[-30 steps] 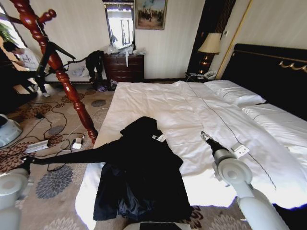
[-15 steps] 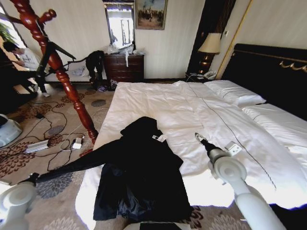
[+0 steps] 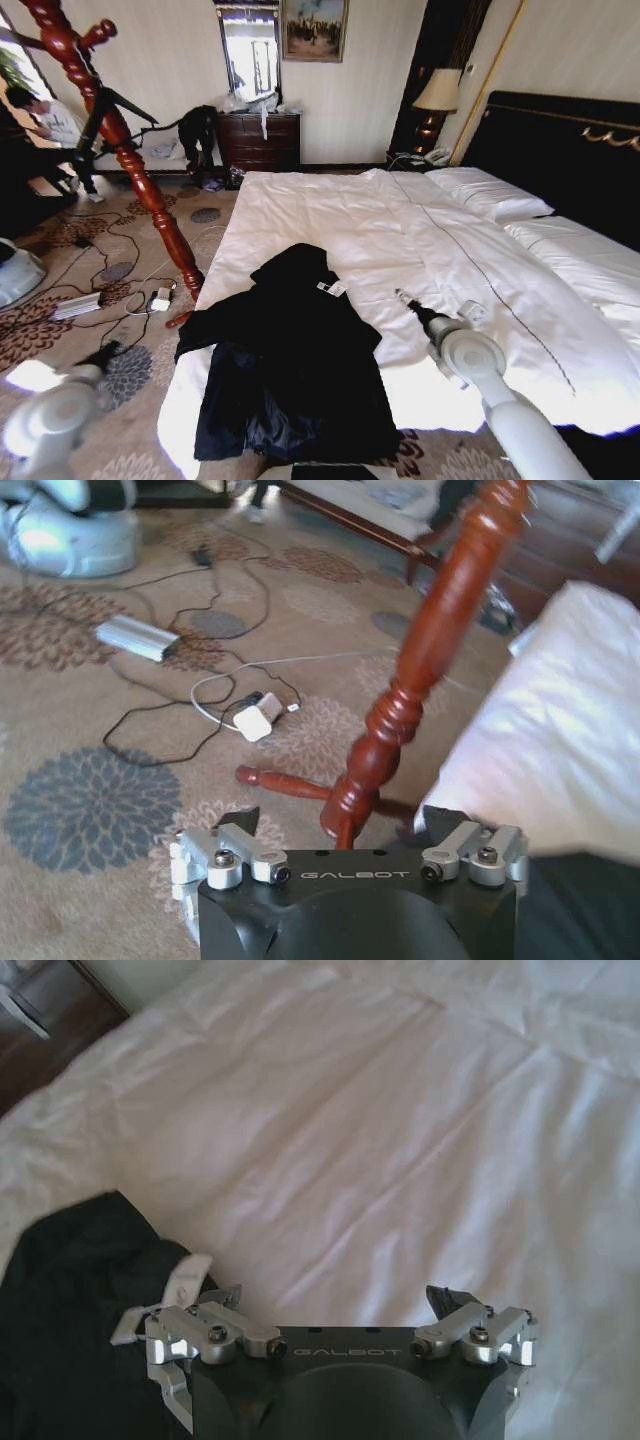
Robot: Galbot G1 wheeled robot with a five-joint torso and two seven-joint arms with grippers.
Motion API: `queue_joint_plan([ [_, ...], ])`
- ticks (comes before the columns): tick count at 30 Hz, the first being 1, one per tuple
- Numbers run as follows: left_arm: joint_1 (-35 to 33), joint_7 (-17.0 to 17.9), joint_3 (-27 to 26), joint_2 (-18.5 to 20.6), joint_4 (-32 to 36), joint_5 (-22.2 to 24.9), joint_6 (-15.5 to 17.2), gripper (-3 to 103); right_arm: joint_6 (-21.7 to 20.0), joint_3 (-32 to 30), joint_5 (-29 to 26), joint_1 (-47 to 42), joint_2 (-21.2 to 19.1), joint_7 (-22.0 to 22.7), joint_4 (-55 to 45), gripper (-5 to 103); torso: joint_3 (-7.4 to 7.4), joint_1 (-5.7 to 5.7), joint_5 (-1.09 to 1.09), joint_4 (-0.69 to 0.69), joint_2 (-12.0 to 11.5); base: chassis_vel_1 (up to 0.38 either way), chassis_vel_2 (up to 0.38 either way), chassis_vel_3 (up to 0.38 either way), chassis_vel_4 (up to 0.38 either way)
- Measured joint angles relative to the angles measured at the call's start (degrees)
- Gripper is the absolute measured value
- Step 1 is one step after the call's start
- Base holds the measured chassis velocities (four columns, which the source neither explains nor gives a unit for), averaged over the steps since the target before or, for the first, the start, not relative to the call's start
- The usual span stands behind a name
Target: Pick up the clothes from the bed and hang them on the clothes hanger.
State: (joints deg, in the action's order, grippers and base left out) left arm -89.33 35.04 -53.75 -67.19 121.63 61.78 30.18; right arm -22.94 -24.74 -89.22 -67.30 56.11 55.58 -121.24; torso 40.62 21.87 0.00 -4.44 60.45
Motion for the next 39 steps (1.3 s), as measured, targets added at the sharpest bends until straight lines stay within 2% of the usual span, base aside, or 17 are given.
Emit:
queue_joint_plan([
  [4, 1.14, 2.01, 3.20, -1.35, 0.09, -2.02, -0.08, 100, -0.36, 3.77, 0.75, -0.35, 2.57, 2.16, 2.23, 100, 0.00, 0.01, 0.00, -0.02, 0.00, 0.000, 0.000, 0.000, 0.000],
  [10, 1.08, 2.95, 2.83, -1.18, 0.14, -1.89, -0.07, 100, 0.80, 4.74, 3.57, -3.87, 6.01, 2.50, 1.66, 102, 0.00, 0.01, -0.01, -0.03, 0.01, 0.000, 0.000, 0.000, 0.000],
  [12, 1.06, 3.41, 2.52, -0.96, -0.02, -1.51, -0.07, 100, 1.69, 4.60, 4.99, -4.92, 7.79, 2.51, 1.76, 93, 0.00, 0.01, 0.00, -0.03, 0.00, 0.000, 0.000, 0.000, 0.000],
  [13, 1.06, 3.41, 2.52, -0.96, -0.02, -1.51, -0.07, 100, 1.69, 4.60, 4.99, -4.92, 7.79, 2.51, 1.76, 93, 0.00, 0.01, 0.00, -0.03, 0.00, 0.000, 0.000, 0.000, 0.000],
  [15, 1.21, 4.22, 2.60, -1.05, -0.19, -1.26, -0.07, 100, 2.04, 3.89, 5.15, -5.37, 8.64, 2.48, 1.90, 83, -0.01, 0.01, 0.00, -0.01, 0.00, 0.000, 0.000, 0.000, 0.000],
  [18, 1.39, 4.78, 2.95, -1.34, -0.23, -1.18, -0.07, 100, 2.05, 3.57, 5.10, -5.41, 9.14, 2.36, 2.36, 78, 0.00, 0.01, -0.01, -0.03, 0.00, 0.000, 0.000, 0.000, 0.000],
  [20, 1.47, 5.30, 3.20, -1.61, -0.23, -1.14, -0.06, 100, 2.05, 3.64, 5.17, -5.00, 9.80, 2.22, 3.45, 66, 0.00, 0.01, -0.01, -0.03, 0.00, 0.000, 0.000, 0.000, 0.000],
  [21, 1.47, 5.30, 3.20, -1.61, -0.23, -1.14, -0.06, 100, 2.05, 3.64, 5.17, -5.00, 9.80, 2.22, 3.45, 66, 0.00, 0.01, -0.01, -0.03, 0.00, 0.000, 0.000, 0.000, 0.000],
  [23, 1.48, 5.78, 3.28, -1.69, -0.16, -0.84, -0.05, 100, 2.05, 3.88, 5.26, -4.53, 10.48, 2.15, 4.28, 56, 0.00, 0.01, 0.00, -0.01, 0.00, 0.000, 0.000, 0.000, 0.000],
  [24, 1.51, 6.17, 3.28, -1.69, -0.15, -0.57, -0.04, 100, 2.04, 4.00, 5.27, -4.40, 10.67, 2.13, 4.44, 56, 0.00, 0.01, 0.00, -0.01, 0.00, 0.000, 0.000, 0.000, 0.000],
  [25, 1.61, 6.81, 3.20, -1.65, -0.14, 0.14, 0.00, 100, 1.92, 4.25, 5.30, -4.26, 10.89, 2.10, 4.59, 50, 0.00, 0.00, -0.01, -0.02, 0.00, 0.000, 0.000, 0.000, 0.000],
  [26, 1.66, 7.12, 3.07, -1.62, -0.15, 0.47, 0.00, 100, 1.82, 4.43, 5.44, -4.23, 10.92, 2.08, 4.79, 44, 0.00, 0.00, -0.01, -0.02, 0.00, 0.000, 0.000, 0.000, 0.000],
  [27, 1.66, 7.12, 3.07, -1.62, -0.15, 0.47, 0.00, 100, 1.82, 4.43, 5.44, -4.23, 10.92, 2.08, 4.79, 44, 0.00, 0.00, -0.01, -0.02, 0.00, 0.000, 0.000, 0.000, 0.000],
  [30, 1.74, 7.84, 2.76, -1.58, -0.18, 1.41, 0.02, 100, 1.84, 5.04, 6.89, -4.13, 10.81, 1.50, 6.16, 28, 0.00, 0.01, 0.00, -0.02, 0.00, 0.000, 0.000, 0.000, 0.000],
  [32, 1.74, 7.89, 2.76, -1.58, -0.17, 1.50, 0.03, 100, 1.92, 5.12, 7.26, -4.13, 10.75, 1.36, 6.38, 28, 0.00, 0.01, 0.00, -0.02, 0.01, 0.000, 0.000, 0.000, 0.000],
  [37, 1.84, 8.09, 2.89, -1.89, -0.34, 1.60, 0.06, 100, 2.20, 5.15, 7.93, -4.43, 9.83, 0.94, 6.05, 3, 0.00, 0.01, 0.00, -0.02, 0.00, 0.000, 0.000, 0.000, 0.000],
  [39, 1.86, 8.11, 2.92, -1.94, -0.34, 1.60, 0.05, 100, 2.35, 5.14, 8.12, -4.48, 9.62, 0.74, 6.04, 3, 0.00, 0.00, 0.00, -0.02, 0.00, 0.000, 0.000, 0.000, 0.000],
])
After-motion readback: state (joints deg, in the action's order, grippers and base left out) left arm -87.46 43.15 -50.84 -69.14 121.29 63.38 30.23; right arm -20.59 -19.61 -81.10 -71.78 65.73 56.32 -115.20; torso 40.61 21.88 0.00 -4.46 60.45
